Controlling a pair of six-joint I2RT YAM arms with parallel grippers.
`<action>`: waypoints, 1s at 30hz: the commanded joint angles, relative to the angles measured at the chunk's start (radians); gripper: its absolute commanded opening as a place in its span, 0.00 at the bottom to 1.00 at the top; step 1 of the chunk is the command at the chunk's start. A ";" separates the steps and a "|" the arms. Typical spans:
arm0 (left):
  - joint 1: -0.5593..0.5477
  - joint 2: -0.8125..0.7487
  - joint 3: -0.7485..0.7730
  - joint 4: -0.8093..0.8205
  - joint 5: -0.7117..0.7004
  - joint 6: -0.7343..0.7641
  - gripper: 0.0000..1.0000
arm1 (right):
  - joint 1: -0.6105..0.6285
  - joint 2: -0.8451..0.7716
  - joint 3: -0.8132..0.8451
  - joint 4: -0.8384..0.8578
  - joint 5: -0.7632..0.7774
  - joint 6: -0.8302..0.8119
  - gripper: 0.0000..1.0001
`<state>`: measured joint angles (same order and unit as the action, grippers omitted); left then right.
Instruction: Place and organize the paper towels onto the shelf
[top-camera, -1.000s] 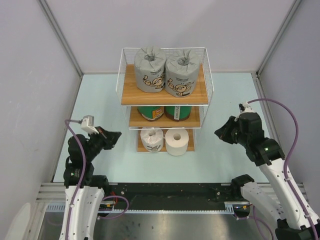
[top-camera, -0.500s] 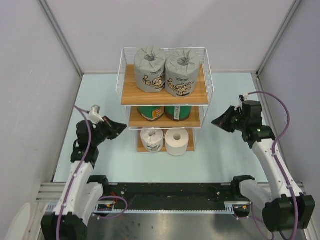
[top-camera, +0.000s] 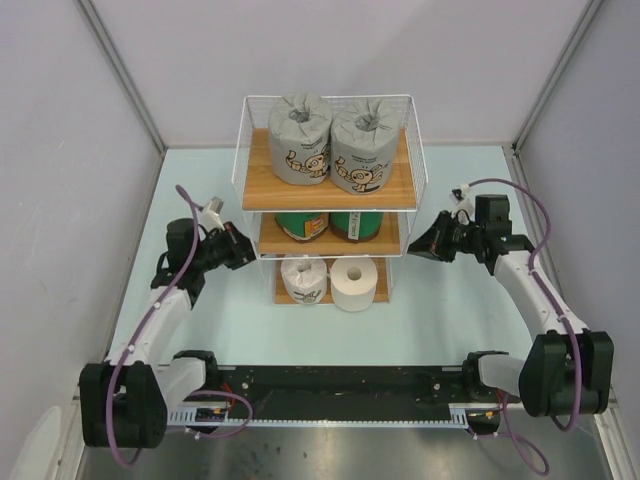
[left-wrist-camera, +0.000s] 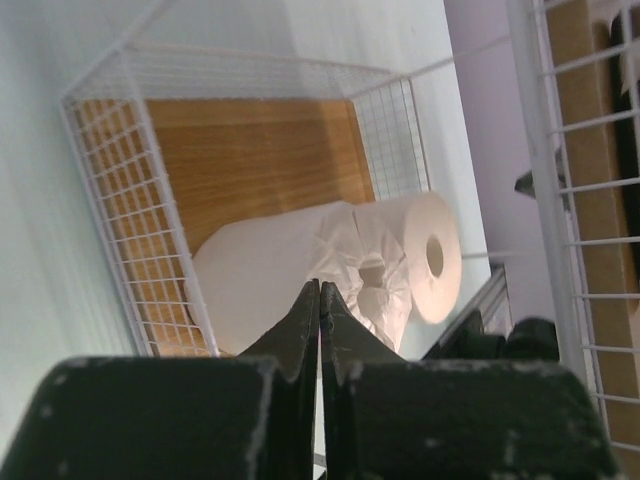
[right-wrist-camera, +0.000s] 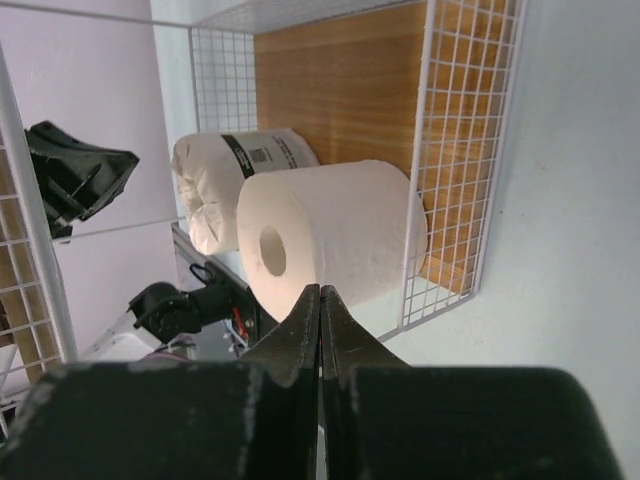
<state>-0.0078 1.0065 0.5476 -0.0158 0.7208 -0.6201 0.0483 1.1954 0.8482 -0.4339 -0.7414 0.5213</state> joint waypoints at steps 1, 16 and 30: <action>-0.038 0.055 0.061 -0.010 0.114 0.081 0.00 | 0.019 0.038 0.014 0.044 -0.111 -0.029 0.00; -0.066 0.179 0.163 -0.259 0.158 0.281 0.00 | 0.151 0.176 0.098 -0.015 -0.102 -0.098 0.00; -0.067 0.253 0.290 -0.495 0.123 0.427 0.00 | 0.153 0.227 0.130 -0.065 -0.127 -0.150 0.00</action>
<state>-0.0681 1.2263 0.7898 -0.4324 0.8417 -0.2470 0.1989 1.4055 0.9287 -0.4763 -0.8425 0.3996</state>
